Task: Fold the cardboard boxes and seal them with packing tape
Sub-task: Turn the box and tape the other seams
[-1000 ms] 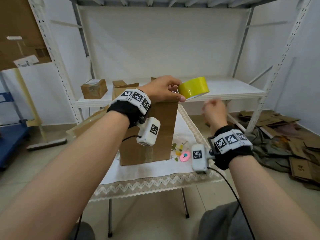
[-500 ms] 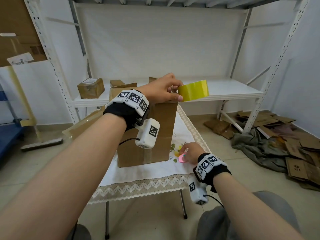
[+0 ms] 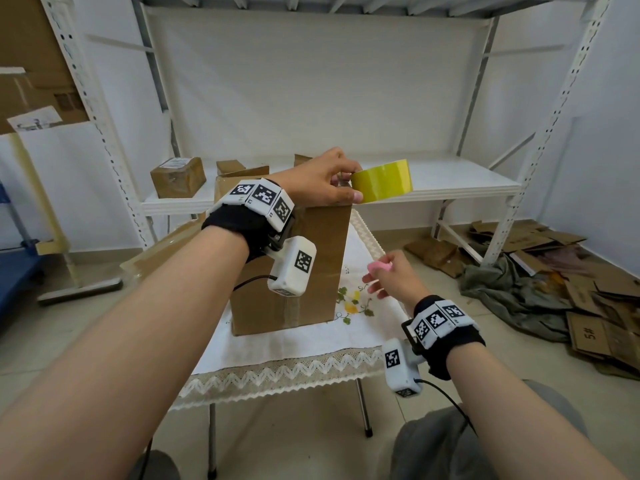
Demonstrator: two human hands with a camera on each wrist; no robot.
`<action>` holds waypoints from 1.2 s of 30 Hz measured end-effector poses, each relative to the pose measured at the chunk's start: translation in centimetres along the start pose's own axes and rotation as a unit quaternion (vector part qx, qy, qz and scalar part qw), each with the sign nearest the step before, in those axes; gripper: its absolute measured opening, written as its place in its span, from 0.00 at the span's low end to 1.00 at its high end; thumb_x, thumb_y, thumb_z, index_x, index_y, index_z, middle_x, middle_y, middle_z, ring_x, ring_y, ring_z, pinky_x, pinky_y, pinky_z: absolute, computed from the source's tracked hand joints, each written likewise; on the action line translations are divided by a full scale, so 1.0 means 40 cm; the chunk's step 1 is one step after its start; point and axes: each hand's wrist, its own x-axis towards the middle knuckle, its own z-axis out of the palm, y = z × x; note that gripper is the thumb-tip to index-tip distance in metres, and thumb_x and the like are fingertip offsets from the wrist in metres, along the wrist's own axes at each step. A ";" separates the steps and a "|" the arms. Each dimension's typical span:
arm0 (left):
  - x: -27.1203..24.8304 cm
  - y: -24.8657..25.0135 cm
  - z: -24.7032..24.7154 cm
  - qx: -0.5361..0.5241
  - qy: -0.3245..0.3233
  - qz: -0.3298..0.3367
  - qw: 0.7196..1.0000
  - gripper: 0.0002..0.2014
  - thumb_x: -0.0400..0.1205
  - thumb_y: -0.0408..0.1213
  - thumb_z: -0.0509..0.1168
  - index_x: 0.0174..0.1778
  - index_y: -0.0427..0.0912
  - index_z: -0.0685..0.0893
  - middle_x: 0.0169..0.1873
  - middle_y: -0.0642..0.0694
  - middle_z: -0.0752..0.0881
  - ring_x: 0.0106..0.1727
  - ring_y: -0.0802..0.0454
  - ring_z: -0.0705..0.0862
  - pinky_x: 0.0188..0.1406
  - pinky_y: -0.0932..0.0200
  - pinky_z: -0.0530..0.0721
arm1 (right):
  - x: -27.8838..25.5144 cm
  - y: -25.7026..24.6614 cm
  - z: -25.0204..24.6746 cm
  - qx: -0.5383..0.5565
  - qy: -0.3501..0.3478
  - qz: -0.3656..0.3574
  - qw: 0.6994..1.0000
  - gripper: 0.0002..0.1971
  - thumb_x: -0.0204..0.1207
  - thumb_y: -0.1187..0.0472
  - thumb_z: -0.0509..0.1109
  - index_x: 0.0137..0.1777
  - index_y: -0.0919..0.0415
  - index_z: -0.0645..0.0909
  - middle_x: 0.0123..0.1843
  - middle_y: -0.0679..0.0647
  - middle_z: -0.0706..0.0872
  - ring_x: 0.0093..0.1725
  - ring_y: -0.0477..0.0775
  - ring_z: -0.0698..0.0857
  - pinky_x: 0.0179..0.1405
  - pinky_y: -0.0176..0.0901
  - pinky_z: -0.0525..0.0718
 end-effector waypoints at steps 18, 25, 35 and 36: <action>-0.014 0.016 0.003 -0.003 0.042 -0.016 0.999 0.16 0.83 0.43 0.72 0.65 0.44 0.83 0.57 0.44 0.72 0.46 0.67 0.73 0.39 0.86 0.67 | -0.102 -0.084 0.026 -0.076 0.133 -0.359 0.921 0.11 0.92 0.62 0.55 0.67 0.61 0.76 0.43 0.48 0.80 0.37 0.38 0.79 0.39 0.25 0.72; -0.015 0.015 0.005 -0.015 0.055 -0.020 0.998 0.14 0.81 0.51 0.72 0.60 0.52 0.85 0.58 0.45 0.77 0.46 0.62 0.76 0.50 0.66 0.75 | -0.119 -0.109 0.033 -0.056 0.204 -0.411 0.887 0.08 0.90 0.64 0.59 0.62 0.63 0.79 0.47 0.43 0.81 0.44 0.29 0.79 0.44 0.21 0.72; -0.011 0.011 0.005 -0.005 0.048 -0.004 0.999 0.11 0.82 0.50 0.71 0.57 0.55 0.83 0.57 0.48 0.76 0.46 0.63 0.75 0.49 0.67 0.74 | -0.073 -0.204 -0.029 0.418 0.190 -0.037 0.887 0.11 0.92 0.59 0.46 0.56 0.62 0.69 0.49 0.69 0.89 0.37 0.58 0.93 0.34 0.44 0.89; -0.010 0.009 0.005 -0.007 0.049 -0.004 0.999 0.11 0.81 0.50 0.72 0.57 0.54 0.83 0.58 0.48 0.76 0.46 0.63 0.75 0.49 0.67 0.74 | -0.069 -0.216 -0.034 0.464 0.131 -0.018 0.876 0.13 0.90 0.64 0.45 0.47 0.61 0.69 0.53 0.72 0.89 0.42 0.61 0.94 0.37 0.46 0.91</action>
